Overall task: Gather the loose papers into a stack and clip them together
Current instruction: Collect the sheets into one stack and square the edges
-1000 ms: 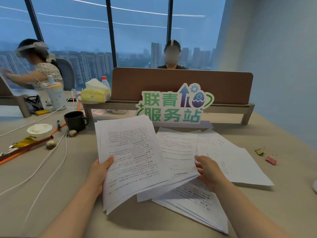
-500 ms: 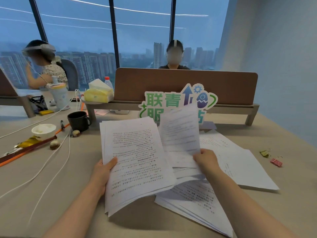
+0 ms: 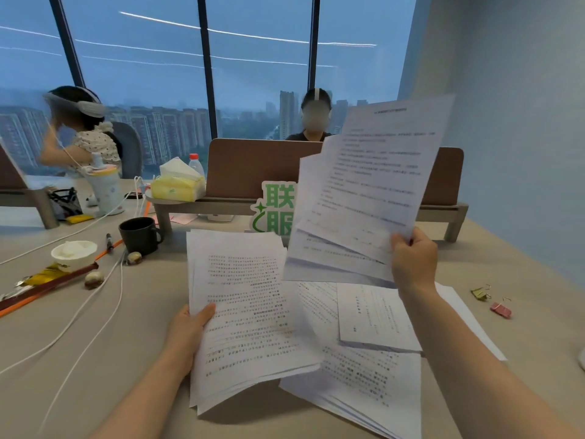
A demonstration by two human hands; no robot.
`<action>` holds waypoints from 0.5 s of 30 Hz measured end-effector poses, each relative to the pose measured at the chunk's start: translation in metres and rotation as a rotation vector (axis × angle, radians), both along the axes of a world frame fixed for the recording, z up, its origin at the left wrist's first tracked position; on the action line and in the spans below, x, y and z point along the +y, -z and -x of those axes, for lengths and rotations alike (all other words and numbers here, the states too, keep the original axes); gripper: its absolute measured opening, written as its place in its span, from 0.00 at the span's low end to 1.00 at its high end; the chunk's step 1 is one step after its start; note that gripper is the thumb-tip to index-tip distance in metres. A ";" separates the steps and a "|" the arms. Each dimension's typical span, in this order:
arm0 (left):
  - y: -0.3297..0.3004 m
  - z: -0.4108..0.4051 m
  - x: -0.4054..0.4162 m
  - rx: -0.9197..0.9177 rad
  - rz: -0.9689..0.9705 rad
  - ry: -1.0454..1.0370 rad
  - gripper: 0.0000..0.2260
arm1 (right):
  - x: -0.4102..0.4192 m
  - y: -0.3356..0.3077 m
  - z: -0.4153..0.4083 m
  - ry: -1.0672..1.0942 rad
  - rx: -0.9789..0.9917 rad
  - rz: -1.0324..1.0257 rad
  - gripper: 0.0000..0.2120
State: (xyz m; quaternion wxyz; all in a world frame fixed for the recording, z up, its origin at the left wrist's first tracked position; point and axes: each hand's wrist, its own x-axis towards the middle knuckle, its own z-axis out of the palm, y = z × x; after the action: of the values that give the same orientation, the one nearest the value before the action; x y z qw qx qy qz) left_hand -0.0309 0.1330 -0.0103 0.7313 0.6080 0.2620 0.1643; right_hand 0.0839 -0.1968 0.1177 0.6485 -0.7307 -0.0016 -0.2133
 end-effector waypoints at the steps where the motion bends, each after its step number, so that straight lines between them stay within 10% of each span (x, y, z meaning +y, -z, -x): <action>1: 0.000 0.000 -0.002 0.002 -0.019 0.003 0.12 | 0.004 0.003 0.000 -0.026 0.029 -0.006 0.08; 15: -0.001 0.007 0.000 -0.057 0.005 0.085 0.16 | 0.072 0.103 0.032 -0.429 0.484 0.127 0.11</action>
State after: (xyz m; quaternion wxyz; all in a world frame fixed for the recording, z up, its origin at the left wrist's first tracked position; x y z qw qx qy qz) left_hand -0.0376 0.1332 -0.0089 0.7463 0.6118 0.2151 0.1496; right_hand 0.0521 -0.1252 0.0142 0.6134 -0.7821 -0.0146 0.1086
